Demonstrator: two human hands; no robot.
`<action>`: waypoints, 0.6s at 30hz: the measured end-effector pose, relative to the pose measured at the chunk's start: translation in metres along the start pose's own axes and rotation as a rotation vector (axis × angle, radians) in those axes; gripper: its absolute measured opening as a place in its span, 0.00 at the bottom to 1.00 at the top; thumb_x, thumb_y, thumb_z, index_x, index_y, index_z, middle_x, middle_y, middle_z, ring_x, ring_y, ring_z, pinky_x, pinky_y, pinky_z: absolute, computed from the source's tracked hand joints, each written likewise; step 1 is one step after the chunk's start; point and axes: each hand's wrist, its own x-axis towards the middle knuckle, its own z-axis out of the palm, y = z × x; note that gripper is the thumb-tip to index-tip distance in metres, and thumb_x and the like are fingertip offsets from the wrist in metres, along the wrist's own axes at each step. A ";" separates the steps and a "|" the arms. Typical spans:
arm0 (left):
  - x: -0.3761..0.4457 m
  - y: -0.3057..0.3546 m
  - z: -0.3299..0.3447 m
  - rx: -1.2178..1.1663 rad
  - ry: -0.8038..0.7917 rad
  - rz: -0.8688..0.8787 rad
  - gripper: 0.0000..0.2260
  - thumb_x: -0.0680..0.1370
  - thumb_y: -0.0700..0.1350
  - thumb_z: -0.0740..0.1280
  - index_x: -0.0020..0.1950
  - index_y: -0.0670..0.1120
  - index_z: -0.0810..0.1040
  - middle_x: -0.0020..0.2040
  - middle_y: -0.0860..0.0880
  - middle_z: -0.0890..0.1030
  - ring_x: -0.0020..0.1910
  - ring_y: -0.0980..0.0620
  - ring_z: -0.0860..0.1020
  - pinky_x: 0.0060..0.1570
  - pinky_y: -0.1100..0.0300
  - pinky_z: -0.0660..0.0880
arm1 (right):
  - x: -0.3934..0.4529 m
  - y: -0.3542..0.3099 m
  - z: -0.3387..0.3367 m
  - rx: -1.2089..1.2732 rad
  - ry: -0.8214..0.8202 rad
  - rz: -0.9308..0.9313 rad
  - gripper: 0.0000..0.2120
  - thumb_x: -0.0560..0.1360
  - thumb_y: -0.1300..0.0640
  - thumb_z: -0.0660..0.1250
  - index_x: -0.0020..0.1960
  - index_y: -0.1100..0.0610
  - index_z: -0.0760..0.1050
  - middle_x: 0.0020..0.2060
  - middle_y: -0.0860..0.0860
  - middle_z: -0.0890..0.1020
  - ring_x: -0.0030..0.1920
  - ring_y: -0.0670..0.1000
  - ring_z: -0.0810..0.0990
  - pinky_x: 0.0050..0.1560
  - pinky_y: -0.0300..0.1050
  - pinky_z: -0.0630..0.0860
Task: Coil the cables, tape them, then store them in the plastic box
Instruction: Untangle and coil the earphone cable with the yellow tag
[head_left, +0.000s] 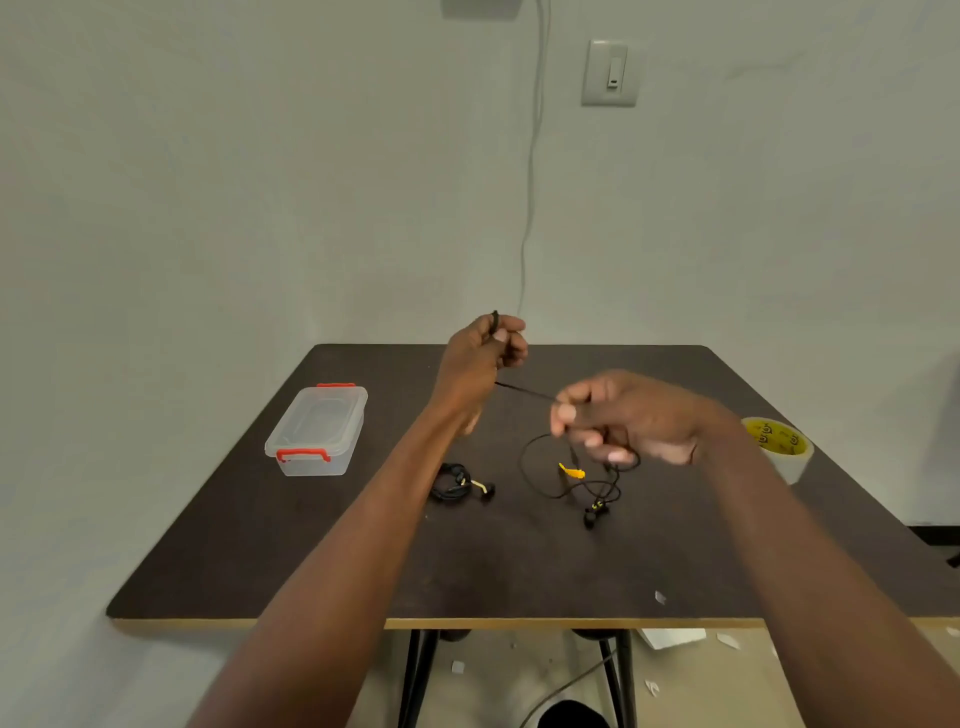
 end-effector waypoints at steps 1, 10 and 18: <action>0.000 -0.003 0.000 0.102 -0.030 -0.012 0.11 0.82 0.34 0.55 0.52 0.41 0.76 0.39 0.49 0.78 0.38 0.56 0.77 0.40 0.66 0.74 | -0.001 -0.008 -0.005 0.052 0.025 -0.073 0.06 0.78 0.58 0.66 0.49 0.62 0.77 0.29 0.52 0.70 0.23 0.47 0.67 0.23 0.37 0.63; -0.002 0.004 -0.010 0.046 -0.413 -0.293 0.20 0.83 0.51 0.55 0.54 0.37 0.79 0.31 0.50 0.65 0.29 0.55 0.63 0.31 0.61 0.61 | 0.025 -0.031 -0.058 0.210 0.568 -0.377 0.10 0.79 0.55 0.66 0.50 0.61 0.80 0.28 0.49 0.67 0.25 0.48 0.63 0.37 0.42 0.70; 0.004 0.046 0.006 -0.676 -0.523 -0.214 0.12 0.82 0.41 0.55 0.53 0.37 0.75 0.26 0.52 0.67 0.24 0.56 0.66 0.29 0.62 0.62 | 0.048 0.003 -0.052 -0.073 0.664 -0.179 0.11 0.76 0.51 0.70 0.48 0.60 0.82 0.24 0.50 0.68 0.26 0.52 0.66 0.29 0.40 0.70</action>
